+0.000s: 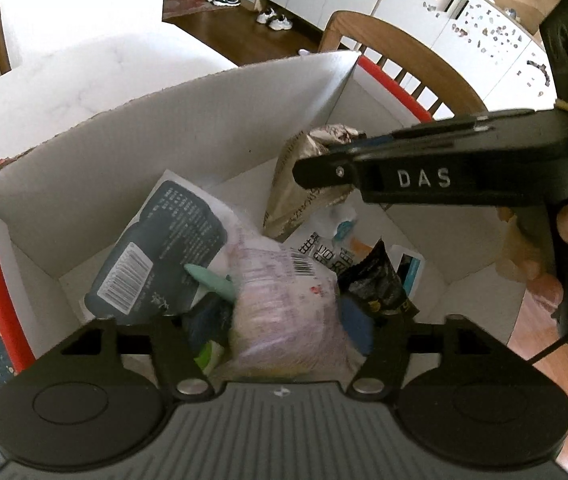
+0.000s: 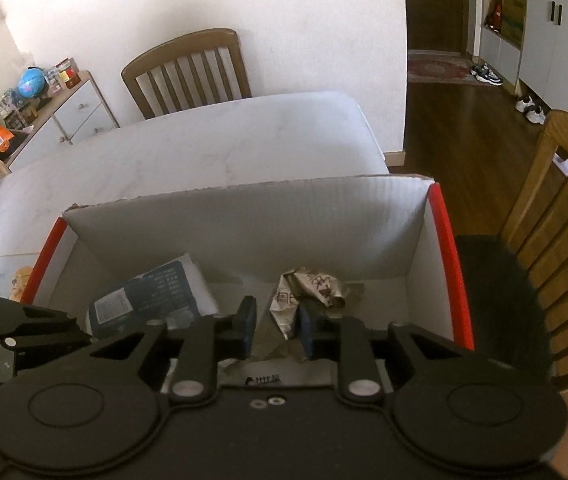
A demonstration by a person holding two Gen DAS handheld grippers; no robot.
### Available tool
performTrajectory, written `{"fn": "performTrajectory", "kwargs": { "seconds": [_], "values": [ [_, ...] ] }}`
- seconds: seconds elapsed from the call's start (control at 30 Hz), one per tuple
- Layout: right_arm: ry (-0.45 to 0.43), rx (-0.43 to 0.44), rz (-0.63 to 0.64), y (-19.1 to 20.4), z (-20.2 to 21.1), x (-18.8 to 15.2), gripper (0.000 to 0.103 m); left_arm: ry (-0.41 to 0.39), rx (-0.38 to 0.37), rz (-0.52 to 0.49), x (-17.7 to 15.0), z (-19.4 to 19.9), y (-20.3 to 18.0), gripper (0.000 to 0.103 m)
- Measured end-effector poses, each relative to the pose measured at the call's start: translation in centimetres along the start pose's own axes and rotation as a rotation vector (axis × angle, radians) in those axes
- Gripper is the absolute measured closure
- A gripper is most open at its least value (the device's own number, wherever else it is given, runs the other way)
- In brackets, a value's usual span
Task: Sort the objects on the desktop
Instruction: 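Lower the pink pouch and silver bag into the shoebox with both grippers, then open both grippers to release the two bags inside the shoebox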
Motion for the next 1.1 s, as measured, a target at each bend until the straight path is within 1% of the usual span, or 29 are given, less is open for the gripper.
{"fn": "performTrajectory", "kwargs": {
  "seconds": [0.07, 0.1, 0.17, 0.23, 0.3, 0.7, 0.83, 1.1],
  "values": [
    [-0.002, 0.0, -0.003, 0.0, 0.2, -0.1, 0.076, -0.008, -0.006, 0.008, 0.0, 0.1, 0.0, 0.025],
    [-0.002, 0.001, -0.005, 0.0, 0.3, -0.1, 0.074, -0.011, -0.013, 0.013, 0.0, 0.2, 0.0, 0.024],
    [-0.005, 0.008, -0.01, 0.0, 0.7, -0.3, 0.068, -0.017, -0.017, 0.016, -0.1, 0.5, 0.0, 0.023],
    [-0.014, 0.007, -0.005, 0.0, 1.2, -0.3, 0.058, -0.023, -0.017, 0.012, -0.2, 0.7, -0.1, 0.021],
    [-0.022, 0.005, 0.0, 0.1, 1.7, -0.4, 0.053, -0.029, -0.025, 0.008, -0.3, 1.0, -0.2, 0.021],
    [-0.051, 0.021, -0.013, 0.4, 4.3, -1.0, 0.052, -0.095, -0.049, -0.005, -0.8, 3.6, -1.4, 0.021],
    [-0.061, 0.031, -0.012, 0.8, 5.3, -1.2, 0.048, -0.124, -0.053, 0.0, -1.4, 4.8, -1.8, 0.021],
    [-0.078, 0.037, 0.01, 2.4, 6.6, -1.8, 0.047, -0.188, -0.057, 0.012, -2.9, 7.7, -1.9, 0.02]
  ]
}}
Point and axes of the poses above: each gripper's, at about its wrist camera, not at the fingertips, and z roughly against the way its jaws point, y to its left, x to its top, the point moved 2 cm from there along -z, roughly the way its jaws point, and after that the axes turned 8 degrees about -x, right-handed, at the moved point
